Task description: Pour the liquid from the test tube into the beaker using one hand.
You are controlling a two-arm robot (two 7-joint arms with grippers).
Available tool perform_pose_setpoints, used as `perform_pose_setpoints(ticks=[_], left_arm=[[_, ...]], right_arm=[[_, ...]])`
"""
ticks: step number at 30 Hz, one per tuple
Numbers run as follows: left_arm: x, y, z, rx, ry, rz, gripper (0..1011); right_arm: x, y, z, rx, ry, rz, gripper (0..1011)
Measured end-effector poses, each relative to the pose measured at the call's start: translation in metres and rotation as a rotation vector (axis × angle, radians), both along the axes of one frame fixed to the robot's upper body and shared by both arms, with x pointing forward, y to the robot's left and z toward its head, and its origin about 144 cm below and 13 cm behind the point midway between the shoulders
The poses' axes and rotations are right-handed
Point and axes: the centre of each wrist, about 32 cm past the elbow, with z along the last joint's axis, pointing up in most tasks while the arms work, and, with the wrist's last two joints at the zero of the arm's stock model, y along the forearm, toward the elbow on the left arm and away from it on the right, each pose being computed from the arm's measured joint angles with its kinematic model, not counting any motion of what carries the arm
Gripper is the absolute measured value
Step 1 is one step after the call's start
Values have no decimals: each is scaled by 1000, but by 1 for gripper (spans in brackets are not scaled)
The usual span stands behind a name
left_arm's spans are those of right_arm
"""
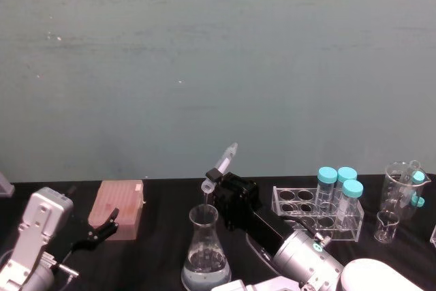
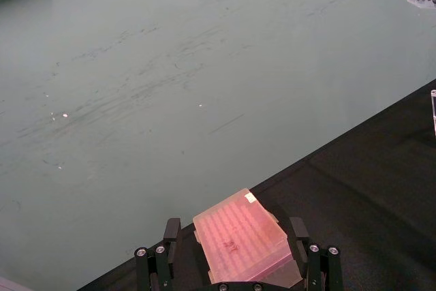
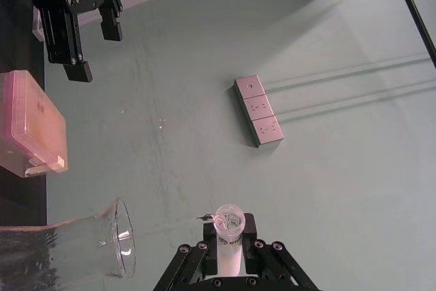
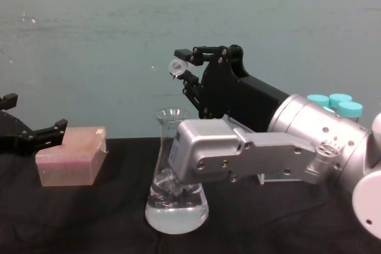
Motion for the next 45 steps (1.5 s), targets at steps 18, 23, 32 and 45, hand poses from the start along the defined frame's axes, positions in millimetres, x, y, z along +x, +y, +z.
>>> perform_pose_setpoints(ticks=[18, 23, 32, 45], left_arm=[[0, 0, 0, 0, 0, 0, 1000], [0, 0, 0, 0, 0, 0, 1000], [0, 0, 0, 0, 0, 0, 1000], [0, 0, 0, 0, 0, 0, 1000]], right_arm=[[-1, 2, 1, -1, -6, -12, 208], [-2, 4, 1, -3, -7, -10, 208], [0, 4, 1, -6, -9, -8, 208], [2, 4, 0, -7, -24, -8, 208]])
